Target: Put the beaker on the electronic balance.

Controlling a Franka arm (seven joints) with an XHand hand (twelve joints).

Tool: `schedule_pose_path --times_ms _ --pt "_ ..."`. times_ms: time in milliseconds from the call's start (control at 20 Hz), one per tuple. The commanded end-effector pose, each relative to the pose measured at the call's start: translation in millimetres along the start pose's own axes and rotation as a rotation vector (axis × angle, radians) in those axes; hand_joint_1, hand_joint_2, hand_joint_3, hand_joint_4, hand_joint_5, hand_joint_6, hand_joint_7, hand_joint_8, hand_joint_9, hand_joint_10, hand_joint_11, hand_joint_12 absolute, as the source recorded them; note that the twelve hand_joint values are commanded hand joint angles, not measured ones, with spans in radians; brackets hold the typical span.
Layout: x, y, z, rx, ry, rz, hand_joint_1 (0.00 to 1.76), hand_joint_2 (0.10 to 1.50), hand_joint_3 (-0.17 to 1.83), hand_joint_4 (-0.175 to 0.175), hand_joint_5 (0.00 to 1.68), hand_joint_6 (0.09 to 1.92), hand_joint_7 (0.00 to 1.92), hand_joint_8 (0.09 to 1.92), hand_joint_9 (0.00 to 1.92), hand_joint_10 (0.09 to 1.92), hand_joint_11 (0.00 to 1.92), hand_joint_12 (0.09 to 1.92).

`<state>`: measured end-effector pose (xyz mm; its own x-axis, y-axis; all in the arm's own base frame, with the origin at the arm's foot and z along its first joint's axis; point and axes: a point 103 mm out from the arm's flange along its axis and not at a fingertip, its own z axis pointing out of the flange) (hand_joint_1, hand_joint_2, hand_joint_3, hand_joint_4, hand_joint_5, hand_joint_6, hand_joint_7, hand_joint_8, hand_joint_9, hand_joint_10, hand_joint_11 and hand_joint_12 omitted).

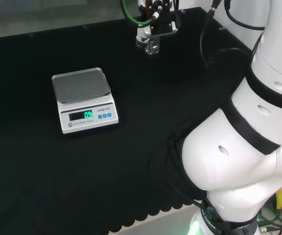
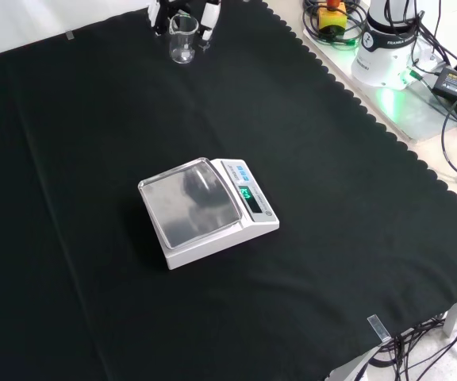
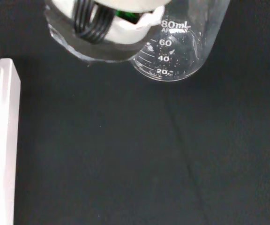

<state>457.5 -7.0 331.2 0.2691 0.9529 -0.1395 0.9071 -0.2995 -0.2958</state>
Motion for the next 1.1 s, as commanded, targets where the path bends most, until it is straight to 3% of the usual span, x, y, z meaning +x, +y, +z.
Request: schedule_pose_path --times_ms 50,600,1100 --pt "17.7 9.0 -2.2 -0.009 0.011 -0.042 1.18 1.01 0.09 -0.175 1.09 0.83 1.01 0.8 1.41 0.15 1.52 0.58" --pt "101.3 43.4 -9.9 -0.011 0.038 -0.202 1.18 1.01 0.09 -0.175 1.09 0.83 1.01 0.8 1.41 0.14 1.52 0.58" --pt "147.5 66.3 9.3 0.034 0.089 -0.3 1.18 1.01 0.08 -0.175 1.09 0.82 1.01 0.8 1.41 0.14 1.52 0.57"
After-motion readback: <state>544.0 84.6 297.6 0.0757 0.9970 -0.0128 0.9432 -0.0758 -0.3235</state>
